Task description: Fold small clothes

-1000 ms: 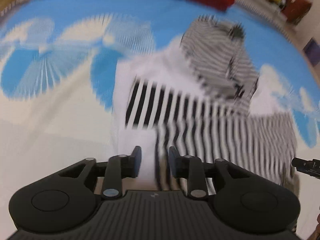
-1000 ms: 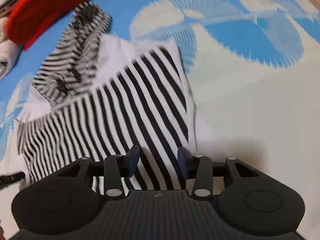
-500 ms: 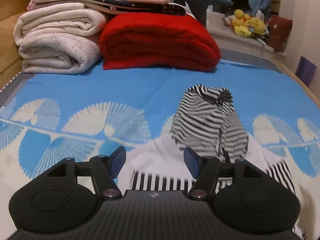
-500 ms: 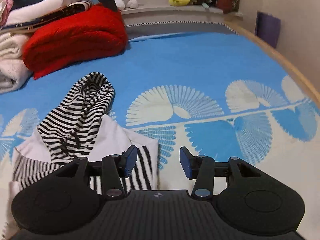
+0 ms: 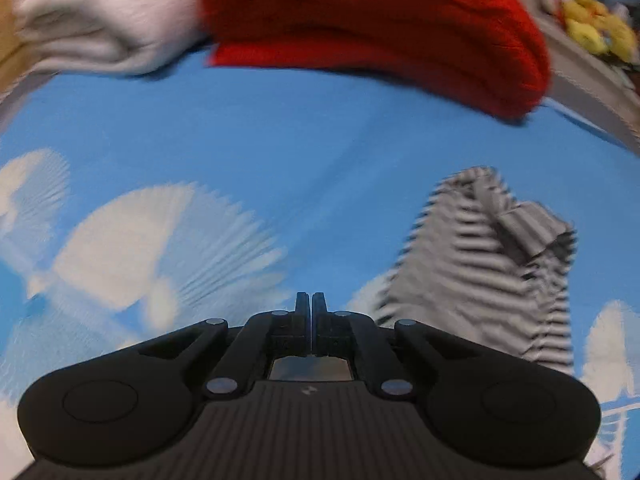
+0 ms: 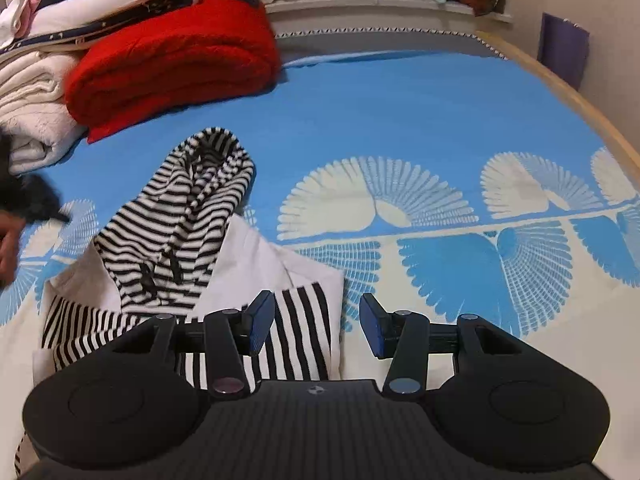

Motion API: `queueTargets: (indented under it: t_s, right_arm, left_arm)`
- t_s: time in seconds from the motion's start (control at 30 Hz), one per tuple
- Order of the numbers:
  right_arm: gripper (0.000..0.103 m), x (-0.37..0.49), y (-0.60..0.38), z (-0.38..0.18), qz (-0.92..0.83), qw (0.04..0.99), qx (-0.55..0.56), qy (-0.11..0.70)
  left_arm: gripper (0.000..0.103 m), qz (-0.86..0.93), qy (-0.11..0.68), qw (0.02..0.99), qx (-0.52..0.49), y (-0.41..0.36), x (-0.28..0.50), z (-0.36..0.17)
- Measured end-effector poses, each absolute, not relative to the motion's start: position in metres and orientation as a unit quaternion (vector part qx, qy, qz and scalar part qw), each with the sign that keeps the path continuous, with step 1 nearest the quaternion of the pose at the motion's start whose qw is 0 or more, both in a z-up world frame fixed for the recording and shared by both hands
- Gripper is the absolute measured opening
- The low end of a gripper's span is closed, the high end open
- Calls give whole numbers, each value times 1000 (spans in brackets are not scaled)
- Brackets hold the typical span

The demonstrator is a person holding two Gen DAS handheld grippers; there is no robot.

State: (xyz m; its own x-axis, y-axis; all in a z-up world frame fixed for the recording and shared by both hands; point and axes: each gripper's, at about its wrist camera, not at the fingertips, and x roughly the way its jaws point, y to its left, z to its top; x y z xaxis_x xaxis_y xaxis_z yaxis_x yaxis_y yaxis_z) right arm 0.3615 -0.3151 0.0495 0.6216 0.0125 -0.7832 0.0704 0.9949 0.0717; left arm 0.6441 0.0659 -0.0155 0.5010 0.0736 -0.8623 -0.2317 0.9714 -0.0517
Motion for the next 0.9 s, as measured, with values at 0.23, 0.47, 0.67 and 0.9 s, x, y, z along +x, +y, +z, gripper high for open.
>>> queueTargets:
  t_s: [0.23, 0.47, 0.67, 0.9]
  right_arm:
    - [49, 364, -331, 38, -35, 891, 45, 450]
    - [49, 364, -336, 25, -35, 885, 34, 463]
    - [49, 362, -344, 26, -43, 886, 37, 461]
    - [49, 362, -346, 41, -44, 891, 67, 446]
  left_arm:
    - [7, 7, 486, 870, -77, 27, 708, -46]
    - [36, 52, 500, 853, -136, 27, 757, -85]
    - [1, 3, 511, 857, -73, -1, 763, -75]
    - [1, -152, 402, 902, 33, -16, 646, 16]
